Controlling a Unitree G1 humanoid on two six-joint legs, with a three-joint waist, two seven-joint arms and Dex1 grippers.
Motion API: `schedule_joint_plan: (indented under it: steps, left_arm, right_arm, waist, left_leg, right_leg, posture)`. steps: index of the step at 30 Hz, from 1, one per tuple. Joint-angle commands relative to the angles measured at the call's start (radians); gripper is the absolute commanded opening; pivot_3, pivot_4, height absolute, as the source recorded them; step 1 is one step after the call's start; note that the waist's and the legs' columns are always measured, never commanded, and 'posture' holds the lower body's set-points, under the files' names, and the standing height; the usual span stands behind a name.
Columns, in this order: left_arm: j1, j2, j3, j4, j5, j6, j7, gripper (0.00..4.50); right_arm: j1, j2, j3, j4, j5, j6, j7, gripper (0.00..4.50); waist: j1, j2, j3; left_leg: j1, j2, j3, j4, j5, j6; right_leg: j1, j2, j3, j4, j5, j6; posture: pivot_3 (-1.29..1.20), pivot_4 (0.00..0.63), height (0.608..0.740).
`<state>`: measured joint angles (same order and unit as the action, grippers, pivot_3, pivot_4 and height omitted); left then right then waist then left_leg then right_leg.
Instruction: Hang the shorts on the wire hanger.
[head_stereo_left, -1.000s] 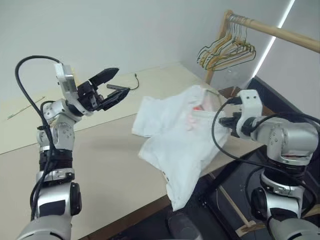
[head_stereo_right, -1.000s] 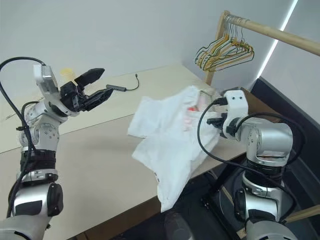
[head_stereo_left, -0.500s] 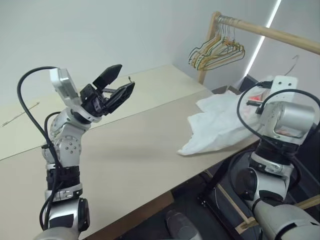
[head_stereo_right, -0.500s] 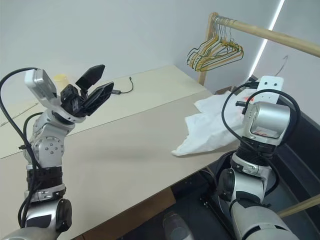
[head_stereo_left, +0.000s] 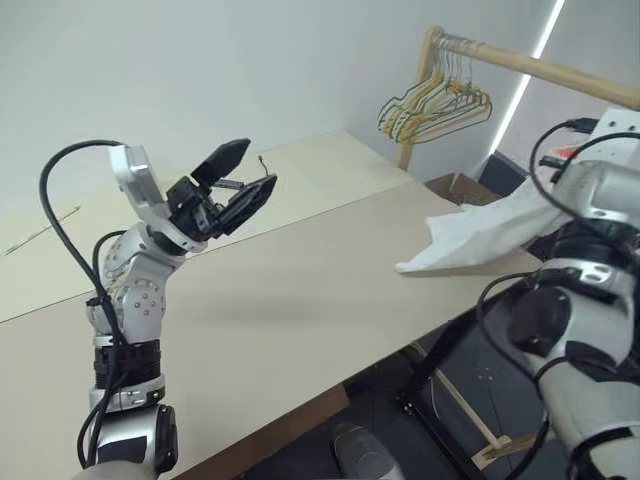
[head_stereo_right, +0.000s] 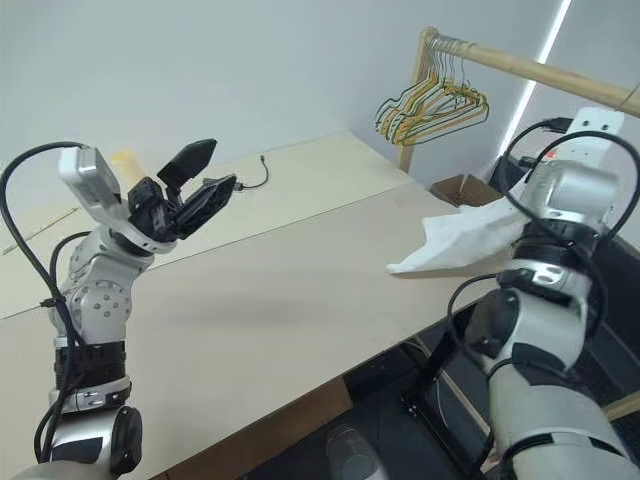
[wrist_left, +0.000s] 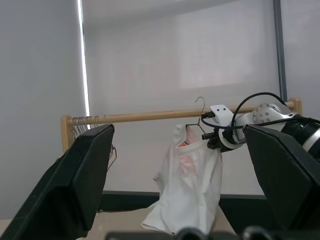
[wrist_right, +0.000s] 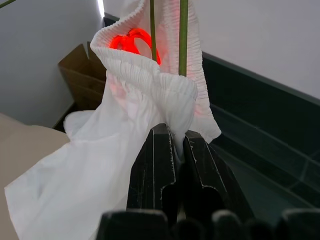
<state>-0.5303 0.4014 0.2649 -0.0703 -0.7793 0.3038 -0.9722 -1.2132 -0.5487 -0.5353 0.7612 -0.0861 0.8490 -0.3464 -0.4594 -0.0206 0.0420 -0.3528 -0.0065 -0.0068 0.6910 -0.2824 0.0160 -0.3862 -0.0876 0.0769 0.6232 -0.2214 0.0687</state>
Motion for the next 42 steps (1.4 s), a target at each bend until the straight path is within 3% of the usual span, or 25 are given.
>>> schedule_joint_plan:
  steps: [1,7,15,28,33,42]
  left_arm:
    - [0.002,0.013,0.003,-0.029,0.001,-0.017,-0.001,4.48]
    - [0.017,0.024,0.002,-0.044,-0.002,-0.013,-0.002,4.48]
    - [0.040,0.046,-0.004,-0.071,-0.042,0.014,-0.049,4.48]
    - [0.044,0.033,-0.012,-0.066,-0.044,-0.003,-0.046,4.50]
    - [0.041,0.033,-0.016,-0.064,-0.049,0.000,-0.055,4.50]
    - [0.046,0.051,-0.026,-0.056,-0.045,0.003,-0.085,4.50]
  right_arm:
    - [-0.086,-0.078,-0.033,0.137,0.068,-0.122,0.004,0.00]
    - [-0.144,-0.149,-0.076,0.322,0.173,-0.162,-0.016,0.00]
    - [-0.143,-0.142,-0.049,0.367,0.218,-0.126,-0.073,0.00]
    - [-0.085,-0.072,0.127,0.201,0.140,-0.096,-0.134,4.47]
    - [-0.016,-0.025,0.198,0.010,0.063,-0.099,-0.223,4.47]
    - [0.138,0.008,0.451,-0.328,-0.217,-0.252,-0.313,4.47]
  waist:
    - [0.002,0.000,0.000]
    - [-0.001,-0.001,0.001]
    - [0.007,-0.001,0.001]
    - [0.008,-0.001,0.001]
    - [0.008,-0.001,0.001]
    - [0.007,-0.001,0.001]
  left_leg:
    - [0.000,0.000,0.000,-0.001,0.000,0.000]
    - [0.000,-0.001,0.006,-0.006,0.000,0.000]
    - [-0.001,0.001,0.009,-0.007,0.000,0.001]
    - [0.000,0.001,0.012,-0.008,-0.001,0.002]
    - [0.000,0.001,0.013,-0.008,-0.001,0.002]
    - [0.000,0.001,0.013,-0.008,-0.001,0.002]
  right_leg:
    - [0.000,0.000,0.000,0.000,0.000,0.000]
    - [0.002,0.001,0.006,-0.003,-0.003,0.005]
    - [0.003,0.002,0.009,-0.012,-0.001,0.010]
    - [0.003,0.002,0.014,-0.012,0.002,0.009]
    - [0.002,0.002,0.014,-0.012,0.003,0.007]
    - [0.000,0.002,0.016,-0.012,0.004,0.008]
  posture:
    - [-0.33,0.000,0.740]
    - [-0.32,0.000,0.740]
    - [-0.31,0.000,0.740]
    - [-0.32,0.000,0.740]
    - [-0.32,0.000,0.740]
    - [-0.32,0.000,0.740]
